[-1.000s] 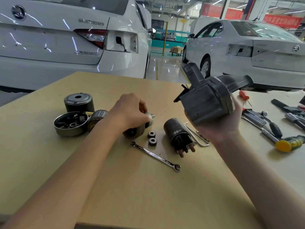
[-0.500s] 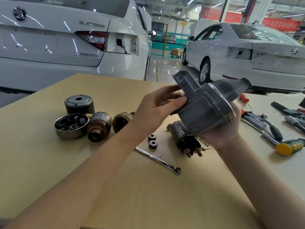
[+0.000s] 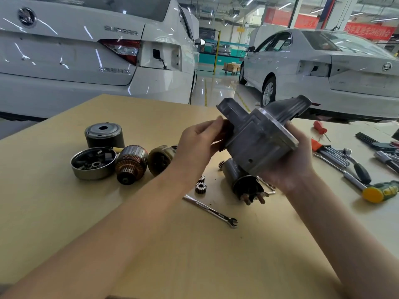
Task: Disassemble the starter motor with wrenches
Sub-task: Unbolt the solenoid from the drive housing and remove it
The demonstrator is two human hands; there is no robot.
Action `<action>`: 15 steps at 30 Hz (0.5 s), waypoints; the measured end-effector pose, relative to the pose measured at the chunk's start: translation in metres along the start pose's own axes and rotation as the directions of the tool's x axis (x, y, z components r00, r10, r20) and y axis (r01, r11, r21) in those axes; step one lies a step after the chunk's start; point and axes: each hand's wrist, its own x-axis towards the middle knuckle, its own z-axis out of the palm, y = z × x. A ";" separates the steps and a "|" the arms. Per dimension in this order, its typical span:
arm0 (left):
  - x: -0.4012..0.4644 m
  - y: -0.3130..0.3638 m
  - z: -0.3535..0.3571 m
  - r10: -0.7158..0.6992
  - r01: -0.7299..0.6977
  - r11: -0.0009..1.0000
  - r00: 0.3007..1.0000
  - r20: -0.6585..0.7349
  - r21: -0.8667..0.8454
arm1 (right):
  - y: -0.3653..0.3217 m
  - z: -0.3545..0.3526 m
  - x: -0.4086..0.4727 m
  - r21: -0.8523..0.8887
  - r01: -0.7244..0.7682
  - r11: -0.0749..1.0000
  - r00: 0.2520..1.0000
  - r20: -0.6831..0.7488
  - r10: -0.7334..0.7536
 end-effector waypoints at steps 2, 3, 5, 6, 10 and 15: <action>0.003 0.002 -0.003 -0.003 0.004 1.000 0.999 0.037 -0.031 | -0.002 -0.002 0.000 0.011 -0.014 1.000 1.000 0.009 0.014; 0.004 0.002 -0.004 0.029 -0.029 0.999 0.999 0.042 0.012 | -0.002 -0.002 0.000 0.011 -0.026 1.000 0.999 0.034 0.025; 0.004 0.001 -0.005 0.086 -0.089 0.995 0.995 0.054 0.054 | -0.002 0.001 -0.002 0.000 -0.051 0.999 0.993 0.111 0.050; 0.004 0.002 -0.006 0.091 -0.093 0.995 0.994 0.053 0.028 | -0.003 0.001 -0.003 0.005 -0.058 0.998 0.987 0.147 0.057; 0.006 0.002 -0.011 0.105 -0.103 0.993 0.993 0.050 -0.049 | -0.002 0.003 -0.005 0.012 -0.076 0.997 0.970 0.234 0.071; 0.009 0.007 -0.015 0.124 -0.127 0.991 0.989 -0.076 -0.035 | -0.003 0.000 -0.004 0.024 -0.034 0.999 0.979 0.204 0.028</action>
